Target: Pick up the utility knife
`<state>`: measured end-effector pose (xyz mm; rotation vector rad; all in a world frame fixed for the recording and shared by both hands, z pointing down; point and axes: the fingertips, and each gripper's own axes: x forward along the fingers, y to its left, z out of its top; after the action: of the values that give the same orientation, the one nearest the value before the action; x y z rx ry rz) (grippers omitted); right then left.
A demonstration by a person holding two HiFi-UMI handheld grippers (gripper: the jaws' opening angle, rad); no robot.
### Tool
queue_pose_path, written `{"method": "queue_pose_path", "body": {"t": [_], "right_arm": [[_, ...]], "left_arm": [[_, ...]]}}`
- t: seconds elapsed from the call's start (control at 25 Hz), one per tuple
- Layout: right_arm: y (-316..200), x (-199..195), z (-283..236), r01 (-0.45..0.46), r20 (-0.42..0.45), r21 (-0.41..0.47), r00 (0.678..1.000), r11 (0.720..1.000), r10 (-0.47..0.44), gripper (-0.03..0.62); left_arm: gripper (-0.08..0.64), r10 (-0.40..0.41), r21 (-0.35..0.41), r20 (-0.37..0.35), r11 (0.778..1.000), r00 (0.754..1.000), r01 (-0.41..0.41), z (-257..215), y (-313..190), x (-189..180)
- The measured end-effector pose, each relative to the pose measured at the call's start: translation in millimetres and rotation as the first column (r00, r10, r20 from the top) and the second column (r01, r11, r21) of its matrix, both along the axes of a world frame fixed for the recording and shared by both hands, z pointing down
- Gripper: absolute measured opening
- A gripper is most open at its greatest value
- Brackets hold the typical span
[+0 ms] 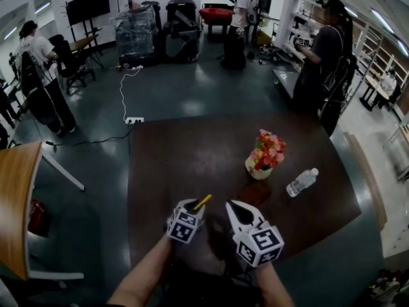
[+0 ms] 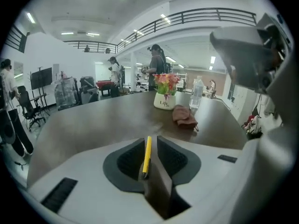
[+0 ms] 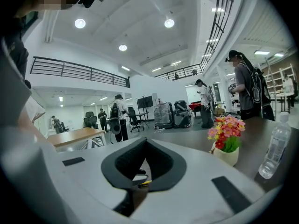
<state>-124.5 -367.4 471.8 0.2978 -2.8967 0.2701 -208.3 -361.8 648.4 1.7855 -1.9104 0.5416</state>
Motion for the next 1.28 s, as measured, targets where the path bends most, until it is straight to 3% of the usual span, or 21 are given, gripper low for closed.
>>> {"method": "queue_pose_path", "body": {"t": [0.2,0.44,0.64,0.72,1.0,1.12,1.28], "right_arm": [[-8.1,8.5,9.2,-0.022,-0.039,-0.010,0.999,1.000,0.021,0.011],[-18.8,15.1,18.0,-0.028,-0.049,-0.020,0.998,0.999,0.027,0.011],[-24.0,18.1,20.2,-0.046,-0.058,-0.027,0.997,0.999,0.044,0.011],[-25.2,18.6,20.7,-0.051,-0.060,-0.029,0.997,0.998,0.049,0.011],[-29.6,20.5,18.3,-0.057,-0.047,-0.025,0.997,0.998,0.056,0.011],[-26.6,20.8,13.7,-0.054,-0.037,-0.020,0.998,0.998,0.053,0.011],[-23.9,21.6,4.4,-0.064,-0.025,-0.019,0.998,0.998,0.063,0.011]], "left_arm": [[0.143,0.031,-0.057,-0.018,0.998,0.999,-0.032,30.9,-12.8,-1.7],[0.146,0.026,-0.124,-0.010,0.992,1.000,-0.027,51.3,-12.2,-6.1],[0.122,0.027,-0.148,0.007,0.989,1.000,-0.025,57.9,-12.6,-5.7],[0.061,0.016,-0.157,0.019,0.987,1.000,-0.013,58.9,-12.1,-8.1],[0.058,0.011,-0.184,0.041,0.983,0.999,-0.003,61.3,-12.6,-6.9],[0.057,0.013,-0.160,0.043,0.987,0.999,-0.006,50.9,-10.2,-4.2],[0.057,0.000,-0.072,0.048,0.997,0.999,0.004,15.6,-9.8,-3.2]]}}
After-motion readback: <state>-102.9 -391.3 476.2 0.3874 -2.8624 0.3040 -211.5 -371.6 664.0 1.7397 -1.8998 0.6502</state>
